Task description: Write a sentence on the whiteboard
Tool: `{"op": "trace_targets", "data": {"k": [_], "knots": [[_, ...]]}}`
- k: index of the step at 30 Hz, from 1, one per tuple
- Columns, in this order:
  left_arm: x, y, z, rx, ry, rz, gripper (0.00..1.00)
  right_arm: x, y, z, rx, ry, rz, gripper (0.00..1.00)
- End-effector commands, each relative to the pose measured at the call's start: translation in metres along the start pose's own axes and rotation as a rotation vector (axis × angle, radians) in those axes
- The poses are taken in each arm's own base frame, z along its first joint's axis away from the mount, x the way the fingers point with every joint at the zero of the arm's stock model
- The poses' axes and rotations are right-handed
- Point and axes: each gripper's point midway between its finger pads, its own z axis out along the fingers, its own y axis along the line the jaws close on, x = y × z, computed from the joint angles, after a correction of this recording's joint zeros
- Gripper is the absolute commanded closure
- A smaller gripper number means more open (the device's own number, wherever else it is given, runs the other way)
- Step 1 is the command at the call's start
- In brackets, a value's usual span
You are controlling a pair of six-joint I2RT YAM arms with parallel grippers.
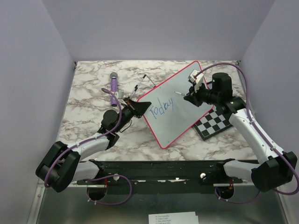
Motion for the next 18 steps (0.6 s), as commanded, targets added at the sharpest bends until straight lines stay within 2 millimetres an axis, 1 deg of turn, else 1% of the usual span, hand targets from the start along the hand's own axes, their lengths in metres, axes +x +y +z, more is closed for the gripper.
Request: {"op": "trace_targets", "data": {"k": [1, 6, 18], "knots": [[-0.034, -0.048, 0.000, 0.184, -0.112, 0.008, 1.00, 0.015, -0.010, 0.005, 0.030, 0.042, 0.040, 0.99], [-0.034, -0.048, 0.000, 0.181, -0.111, 0.013, 1.00, 0.022, -0.018, 0.012, 0.064, 0.060, 0.057, 0.99], [-0.035, -0.048, 0.002, 0.184, -0.109, 0.013, 1.00, 0.031, -0.019, 0.022, 0.047, 0.085, 0.064, 1.00]]}}
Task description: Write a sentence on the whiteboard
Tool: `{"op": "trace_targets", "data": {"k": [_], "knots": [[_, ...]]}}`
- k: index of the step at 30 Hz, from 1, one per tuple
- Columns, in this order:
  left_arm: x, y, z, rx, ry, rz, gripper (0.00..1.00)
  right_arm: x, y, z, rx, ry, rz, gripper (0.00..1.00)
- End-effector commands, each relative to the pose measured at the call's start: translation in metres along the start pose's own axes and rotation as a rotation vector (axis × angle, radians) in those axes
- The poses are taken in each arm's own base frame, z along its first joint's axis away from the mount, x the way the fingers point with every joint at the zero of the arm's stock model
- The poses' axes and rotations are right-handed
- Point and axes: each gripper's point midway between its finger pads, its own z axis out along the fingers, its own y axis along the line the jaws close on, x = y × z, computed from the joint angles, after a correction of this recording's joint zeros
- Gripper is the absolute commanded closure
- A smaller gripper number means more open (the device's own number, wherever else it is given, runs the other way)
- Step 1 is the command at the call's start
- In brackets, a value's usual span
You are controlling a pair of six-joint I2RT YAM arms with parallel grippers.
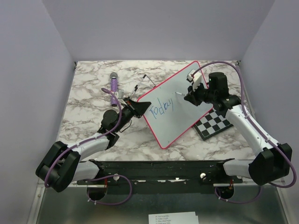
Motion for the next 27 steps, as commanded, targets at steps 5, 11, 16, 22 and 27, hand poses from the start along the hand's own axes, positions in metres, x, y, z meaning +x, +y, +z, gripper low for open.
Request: {"op": "trace_targets", "data": {"k": [5, 11, 16, 22, 27], "knots": [[-0.035, -0.048, 0.003, 0.184, -0.109, 0.013, 1.00, 0.007, 0.001, 0.010, -0.029, 0.009, 0.009, 0.99], [-0.035, -0.048, 0.003, 0.184, -0.109, 0.013, 1.00, 0.007, 0.012, 0.007, -0.084, 0.004, -0.008, 1.00], [-0.035, -0.048, 0.003, 0.183, -0.110, 0.013, 1.00, 0.012, 0.019, 0.005, -0.117, 0.019, -0.016, 0.99], [-0.035, -0.047, 0.002, 0.181, -0.113, 0.013, 1.00, 0.024, 0.021, 0.003, -0.118, 0.058, -0.024, 0.99], [-0.035, -0.048, 0.001, 0.181, -0.113, 0.013, 1.00, 0.035, 0.010, -0.001, -0.051, 0.096, -0.008, 0.99]]}}
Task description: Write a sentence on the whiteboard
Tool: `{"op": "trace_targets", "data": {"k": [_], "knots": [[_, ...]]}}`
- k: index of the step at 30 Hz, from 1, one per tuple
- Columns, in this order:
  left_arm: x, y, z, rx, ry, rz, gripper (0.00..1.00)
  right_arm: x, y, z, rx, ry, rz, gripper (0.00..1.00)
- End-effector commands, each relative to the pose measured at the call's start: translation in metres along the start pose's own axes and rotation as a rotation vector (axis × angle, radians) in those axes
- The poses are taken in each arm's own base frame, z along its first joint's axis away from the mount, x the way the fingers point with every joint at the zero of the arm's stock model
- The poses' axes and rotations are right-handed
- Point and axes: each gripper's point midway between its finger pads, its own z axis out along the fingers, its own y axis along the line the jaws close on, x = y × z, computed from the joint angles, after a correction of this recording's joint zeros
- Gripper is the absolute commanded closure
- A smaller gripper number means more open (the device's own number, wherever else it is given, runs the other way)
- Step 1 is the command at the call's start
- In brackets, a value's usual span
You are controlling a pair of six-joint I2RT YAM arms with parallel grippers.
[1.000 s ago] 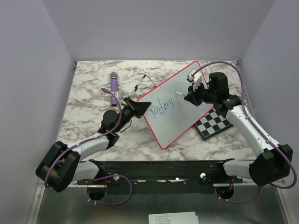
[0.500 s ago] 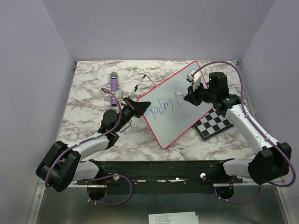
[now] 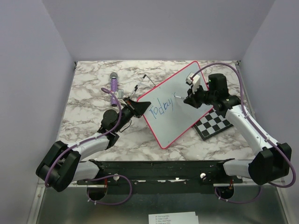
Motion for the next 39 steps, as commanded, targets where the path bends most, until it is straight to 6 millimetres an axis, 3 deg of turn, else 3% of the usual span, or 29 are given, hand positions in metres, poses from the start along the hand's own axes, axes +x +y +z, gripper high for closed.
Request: {"op": "trace_targets", "data": {"k": [1, 10, 21, 27, 30, 35, 39], "knots": [[-0.035, -0.051, 0.000, 0.189, -0.114, 0.023, 1.00, 0.025, -0.003, -0.004, 0.037, 0.078, 0.025, 0.99], [-0.035, -0.051, -0.001, 0.189, -0.116, 0.025, 1.00, 0.036, -0.011, -0.007, 0.078, 0.104, 0.050, 0.99], [-0.035, -0.050, -0.001, 0.192, -0.117, 0.020, 1.00, 0.046, 0.015, -0.008, -0.036, 0.111, 0.059, 0.99], [-0.034, -0.049, -0.001, 0.190, -0.115, 0.017, 1.00, 0.030, 0.026, -0.011, -0.092, 0.065, 0.057, 1.00], [-0.034, -0.049, 0.000, 0.190, -0.115, 0.017, 1.00, 0.012, 0.026, -0.016, -0.099, 0.020, 0.056, 1.00], [-0.034, -0.049, -0.001, 0.186, -0.113, 0.022, 1.00, -0.024, 0.019, -0.035, -0.047, -0.067, 0.030, 1.00], [-0.034, -0.050, -0.001, 0.190, -0.110, 0.024, 1.00, -0.027, -0.002, -0.043, 0.028, -0.092, 0.034, 0.99]]}}
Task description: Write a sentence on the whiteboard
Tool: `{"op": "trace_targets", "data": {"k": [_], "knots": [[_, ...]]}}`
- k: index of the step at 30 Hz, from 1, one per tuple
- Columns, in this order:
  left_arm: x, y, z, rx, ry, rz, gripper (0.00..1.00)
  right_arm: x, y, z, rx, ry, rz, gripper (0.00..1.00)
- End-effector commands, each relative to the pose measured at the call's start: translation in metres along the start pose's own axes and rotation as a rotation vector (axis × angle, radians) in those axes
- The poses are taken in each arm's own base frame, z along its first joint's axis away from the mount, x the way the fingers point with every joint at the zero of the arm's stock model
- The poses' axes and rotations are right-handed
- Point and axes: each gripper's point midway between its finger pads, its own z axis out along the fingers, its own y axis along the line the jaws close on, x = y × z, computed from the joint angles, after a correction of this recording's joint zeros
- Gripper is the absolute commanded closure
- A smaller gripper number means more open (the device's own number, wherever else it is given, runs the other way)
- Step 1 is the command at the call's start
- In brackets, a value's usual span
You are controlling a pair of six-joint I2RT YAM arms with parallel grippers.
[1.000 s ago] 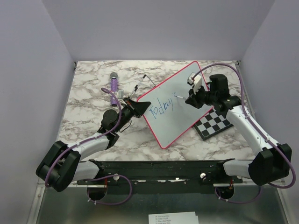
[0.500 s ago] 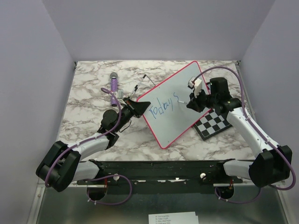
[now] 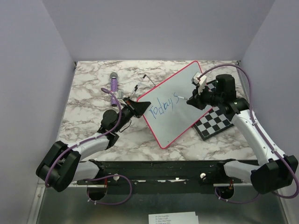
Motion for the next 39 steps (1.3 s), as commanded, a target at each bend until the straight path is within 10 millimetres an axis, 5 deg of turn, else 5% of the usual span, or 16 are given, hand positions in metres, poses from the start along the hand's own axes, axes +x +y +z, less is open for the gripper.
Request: {"op": "trace_targets", "data": {"k": [1, 11, 39], "knots": [[-0.033, -0.049, 0.000, 0.184, -0.108, 0.020, 1.00, -0.021, -0.018, -0.016, 0.063, -0.077, -0.002, 0.99], [-0.034, -0.050, -0.001, 0.193, -0.106, 0.027, 1.00, -0.005, -0.066, -0.018, 0.146, -0.089, -0.014, 1.00], [-0.033, -0.050, -0.003, 0.195, -0.103, 0.024, 1.00, 0.018, -0.074, 0.004, 0.110, -0.051, 0.010, 1.00]]}}
